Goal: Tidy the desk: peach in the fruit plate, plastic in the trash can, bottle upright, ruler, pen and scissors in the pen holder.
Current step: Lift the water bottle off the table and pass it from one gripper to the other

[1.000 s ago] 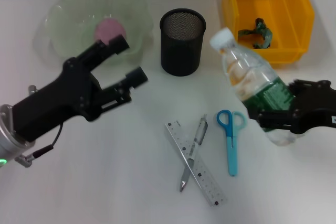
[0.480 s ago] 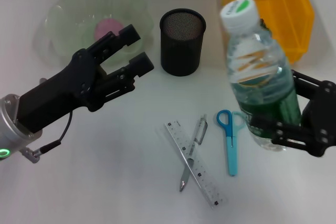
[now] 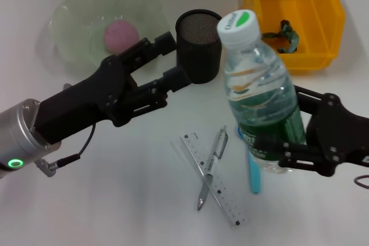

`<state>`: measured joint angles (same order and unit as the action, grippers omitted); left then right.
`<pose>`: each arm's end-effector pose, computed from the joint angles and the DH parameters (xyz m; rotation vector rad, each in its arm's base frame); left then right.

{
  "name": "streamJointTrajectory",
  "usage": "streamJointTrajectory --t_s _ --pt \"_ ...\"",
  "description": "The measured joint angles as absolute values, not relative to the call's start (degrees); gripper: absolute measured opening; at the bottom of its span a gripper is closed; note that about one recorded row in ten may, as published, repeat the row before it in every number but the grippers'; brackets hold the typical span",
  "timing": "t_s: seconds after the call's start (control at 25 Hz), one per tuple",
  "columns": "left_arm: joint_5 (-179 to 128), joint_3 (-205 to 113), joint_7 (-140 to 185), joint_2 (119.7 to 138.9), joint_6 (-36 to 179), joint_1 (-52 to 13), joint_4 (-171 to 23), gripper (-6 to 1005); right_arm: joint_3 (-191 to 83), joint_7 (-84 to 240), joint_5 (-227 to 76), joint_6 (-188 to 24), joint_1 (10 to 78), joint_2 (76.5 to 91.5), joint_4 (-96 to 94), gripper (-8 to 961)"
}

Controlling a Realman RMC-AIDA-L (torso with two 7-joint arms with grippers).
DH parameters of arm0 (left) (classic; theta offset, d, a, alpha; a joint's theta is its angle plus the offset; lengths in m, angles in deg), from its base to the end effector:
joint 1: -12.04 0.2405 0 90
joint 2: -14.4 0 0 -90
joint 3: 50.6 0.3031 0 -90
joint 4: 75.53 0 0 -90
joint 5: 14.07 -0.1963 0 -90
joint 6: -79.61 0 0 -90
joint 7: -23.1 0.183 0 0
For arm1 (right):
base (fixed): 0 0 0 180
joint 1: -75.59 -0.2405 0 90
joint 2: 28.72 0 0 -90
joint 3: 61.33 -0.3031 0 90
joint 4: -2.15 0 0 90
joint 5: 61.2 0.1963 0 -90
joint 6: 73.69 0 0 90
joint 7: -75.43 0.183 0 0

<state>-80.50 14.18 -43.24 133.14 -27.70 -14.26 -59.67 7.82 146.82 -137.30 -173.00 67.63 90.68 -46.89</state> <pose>-0.2148 0.2892 -0.0491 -2.4983 -0.5949 -1.6784 0.2460 0.2430 -0.0407 -2.6522 0.3810 1.2471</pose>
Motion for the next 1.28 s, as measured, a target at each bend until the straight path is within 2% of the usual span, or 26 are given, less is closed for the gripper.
streamJointTrajectory --t_s 0.44,1.0,1.2,1.28 --pt "-80.5 16.1 -43.3 133.29 -28.5 -16.0 -59.7 862 8.6 146.7 -140.7 -172.6 59.8 90.81 -38.6 797" --pt "-80.2 17.1 -43.8 133.56 -28.9 -17.1 -61.2 863 11.7 146.6 -140.7 -170.9 56.0 90.82 -35.6 805" --pt "-80.2 16.9 -43.9 133.57 -27.7 -17.4 -61.4 846 11.7 146.6 -140.5 -171.0 56.0 90.83 -35.6 808" --pt "-80.2 17.2 -43.9 133.56 -27.2 -17.7 -61.4 775 11.7 146.7 -140.5 -171.2 56.1 90.84 -35.6 809"
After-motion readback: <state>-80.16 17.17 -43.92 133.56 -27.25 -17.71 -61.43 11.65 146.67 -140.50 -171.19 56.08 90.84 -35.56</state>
